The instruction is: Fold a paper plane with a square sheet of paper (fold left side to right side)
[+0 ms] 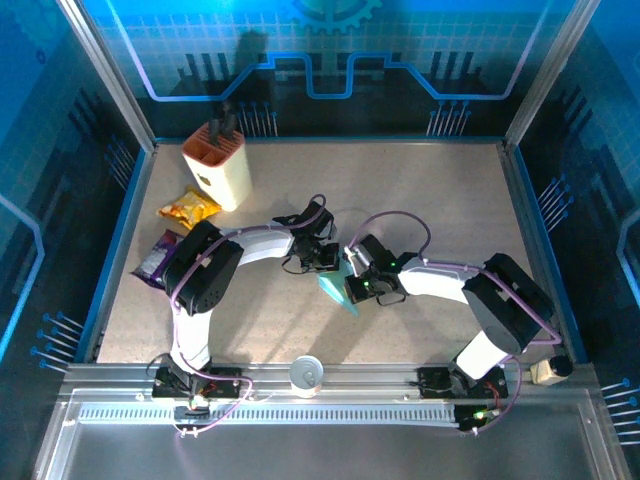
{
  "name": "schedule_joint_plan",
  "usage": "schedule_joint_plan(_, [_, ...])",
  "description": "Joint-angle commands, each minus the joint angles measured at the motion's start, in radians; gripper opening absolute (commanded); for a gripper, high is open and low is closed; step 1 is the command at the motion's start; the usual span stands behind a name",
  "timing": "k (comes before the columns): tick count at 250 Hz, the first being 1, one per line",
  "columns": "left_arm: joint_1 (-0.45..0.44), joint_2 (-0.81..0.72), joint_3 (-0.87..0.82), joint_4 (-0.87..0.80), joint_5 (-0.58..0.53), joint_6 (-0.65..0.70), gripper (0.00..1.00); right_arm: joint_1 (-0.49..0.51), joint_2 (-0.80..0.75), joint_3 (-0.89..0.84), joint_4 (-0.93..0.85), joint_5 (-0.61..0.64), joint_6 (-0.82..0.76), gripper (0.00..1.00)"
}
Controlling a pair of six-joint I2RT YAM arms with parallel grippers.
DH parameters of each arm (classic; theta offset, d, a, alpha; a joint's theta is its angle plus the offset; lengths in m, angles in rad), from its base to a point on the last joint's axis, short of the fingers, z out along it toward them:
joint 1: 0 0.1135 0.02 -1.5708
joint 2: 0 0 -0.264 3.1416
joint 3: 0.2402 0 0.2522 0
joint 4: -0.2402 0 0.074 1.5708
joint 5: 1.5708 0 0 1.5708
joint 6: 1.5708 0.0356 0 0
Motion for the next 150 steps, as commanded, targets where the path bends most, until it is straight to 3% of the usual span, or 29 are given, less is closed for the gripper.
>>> schedule_joint_plan(1, [-0.011,0.031,-0.009,-0.048,-0.044,0.018,0.05,-0.016,0.018,-0.024,-0.017,-0.006,0.016,0.09])
schedule_joint_plan(87, [0.041,-0.041,0.065,-0.064,-0.009,0.016,0.13,-0.016,0.047,-0.044,-0.01,-0.02,0.029,0.11])
schedule_joint_plan(150, [0.05,-0.22,-0.071,-0.048,-0.055,-0.001,0.06,-0.016,0.061,-0.04,-0.002,-0.036,0.032,0.17])
